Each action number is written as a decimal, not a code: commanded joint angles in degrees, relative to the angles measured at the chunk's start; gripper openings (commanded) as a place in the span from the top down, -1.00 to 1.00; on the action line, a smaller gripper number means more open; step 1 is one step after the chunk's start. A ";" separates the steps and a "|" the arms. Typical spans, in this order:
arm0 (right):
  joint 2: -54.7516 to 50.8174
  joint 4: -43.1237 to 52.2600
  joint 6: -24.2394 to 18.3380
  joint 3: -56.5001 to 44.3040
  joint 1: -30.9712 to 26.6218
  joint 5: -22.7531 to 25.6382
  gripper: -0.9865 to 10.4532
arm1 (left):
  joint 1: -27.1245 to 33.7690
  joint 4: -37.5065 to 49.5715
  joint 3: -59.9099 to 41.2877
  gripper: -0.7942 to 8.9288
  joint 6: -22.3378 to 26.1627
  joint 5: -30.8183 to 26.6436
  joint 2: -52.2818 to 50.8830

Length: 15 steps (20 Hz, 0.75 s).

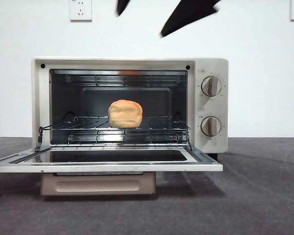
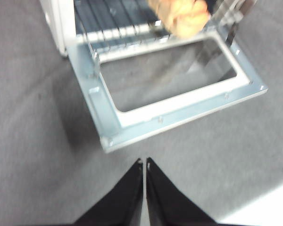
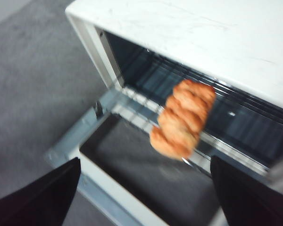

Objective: The left arm flap open the oven, the right arm pick bread and place it into oven, the left arm flap close the oven

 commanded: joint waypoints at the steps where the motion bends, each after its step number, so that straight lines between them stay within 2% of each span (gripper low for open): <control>1: -3.45 -3.23 -4.79 0.17 0.48 -0.46 0.07 | -0.13 1.42 0.39 0.81 0.33 0.28 0.22; 3: -8.20 -3.23 -4.81 -3.67 0.46 -3.15 0.07 | -0.13 1.38 0.39 0.81 0.33 0.28 0.28; 6: -15.19 -0.63 -4.79 -12.20 0.48 -3.76 0.07 | -0.13 1.38 0.39 0.81 0.31 0.28 0.28; 9: -21.03 1.97 -4.76 -19.78 0.48 -7.32 0.07 | -0.13 1.40 0.39 0.81 0.31 0.28 0.28; 15: -25.31 2.86 -4.76 -22.32 0.48 -7.54 0.07 | -0.13 1.40 0.39 0.81 0.07 0.28 0.28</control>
